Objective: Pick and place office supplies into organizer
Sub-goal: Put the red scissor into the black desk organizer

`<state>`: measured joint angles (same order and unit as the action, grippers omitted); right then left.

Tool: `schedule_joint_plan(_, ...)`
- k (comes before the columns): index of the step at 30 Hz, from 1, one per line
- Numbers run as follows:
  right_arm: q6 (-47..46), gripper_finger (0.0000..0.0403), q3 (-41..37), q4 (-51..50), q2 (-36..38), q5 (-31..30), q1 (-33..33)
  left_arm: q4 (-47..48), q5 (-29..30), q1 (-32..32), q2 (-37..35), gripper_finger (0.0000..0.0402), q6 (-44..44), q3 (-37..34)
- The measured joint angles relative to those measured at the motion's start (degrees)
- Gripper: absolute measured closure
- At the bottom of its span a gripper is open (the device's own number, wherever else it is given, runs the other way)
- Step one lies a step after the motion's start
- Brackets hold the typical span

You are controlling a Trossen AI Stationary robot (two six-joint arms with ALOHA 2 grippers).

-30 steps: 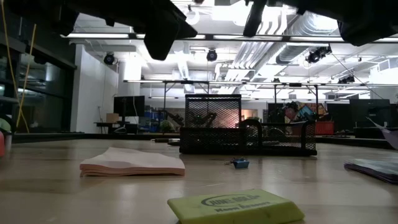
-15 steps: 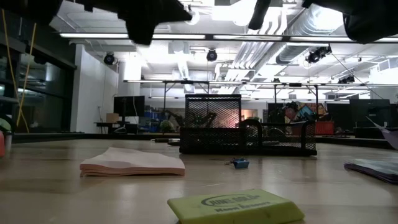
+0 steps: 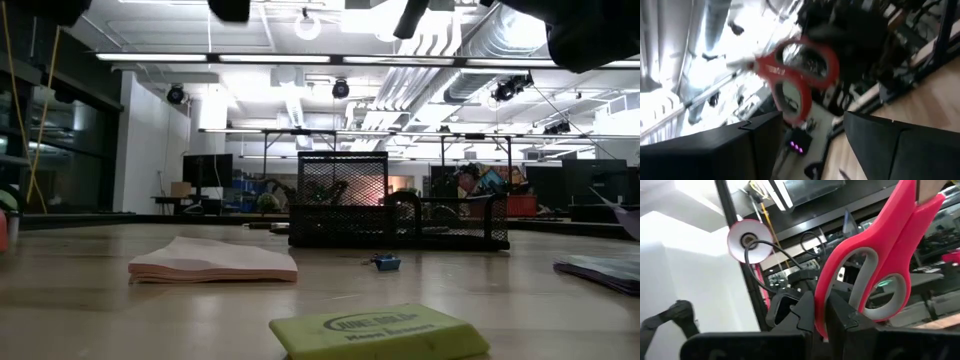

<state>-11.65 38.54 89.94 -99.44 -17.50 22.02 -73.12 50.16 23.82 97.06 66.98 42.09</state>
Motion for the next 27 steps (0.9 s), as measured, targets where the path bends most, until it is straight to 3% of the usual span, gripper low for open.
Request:
schedule_joint_plan(5, -1.7, 0.0399, 0.2, 0.0, 0.0, 1.3, -0.2, 3.6, -3.9, 0.6, 0.0, 0.0199, 1.6, 3.0)
schedule_joint_plan(11, -1.7, 0.0399, 3.2, -0.6, 0.0, 5.0, -0.2, 9.2, -3.9, 0.6, 0.0, 0.0199, -1.4, 5.0)
schedule_joint_plan(22, -0.1, 0.04, 4.5, -3.5, 0.0, 2.7, 0.0, 8.7, 0.4, 1.0, 0.0, 0.0199, -1.3, 5.2)
schedule_joint_plan(27, 1.0, 0.04, 4.5, -3.2, 0.0, 2.3, 0.1, 7.3, 5.1, 2.6, 0.0, 0.0199, 0.5, 5.2)
